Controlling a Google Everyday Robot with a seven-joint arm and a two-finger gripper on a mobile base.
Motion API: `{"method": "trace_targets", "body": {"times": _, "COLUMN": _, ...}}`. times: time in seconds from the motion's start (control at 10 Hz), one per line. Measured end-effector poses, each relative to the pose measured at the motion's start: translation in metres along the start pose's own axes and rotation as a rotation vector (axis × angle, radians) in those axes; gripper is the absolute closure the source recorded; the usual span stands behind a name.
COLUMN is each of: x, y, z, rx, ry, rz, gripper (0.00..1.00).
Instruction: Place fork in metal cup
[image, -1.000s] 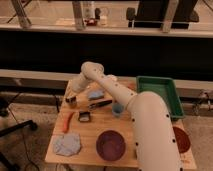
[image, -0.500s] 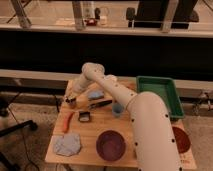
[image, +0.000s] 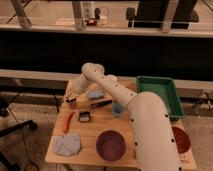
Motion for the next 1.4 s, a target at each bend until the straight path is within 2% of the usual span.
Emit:
{"method": "trace_targets", "body": {"times": 0.6, "x": -0.005, "y": 0.000, "z": 0.012, "rx": -0.029, "ry": -0.005, "rz": -0.021, "gripper": 0.96}}
{"method": "trace_targets", "body": {"times": 1.4, "x": -0.002, "y": -0.002, "z": 0.011, "rx": -0.028, "ry": 0.013, "rz": -0.014, "gripper": 0.96}}
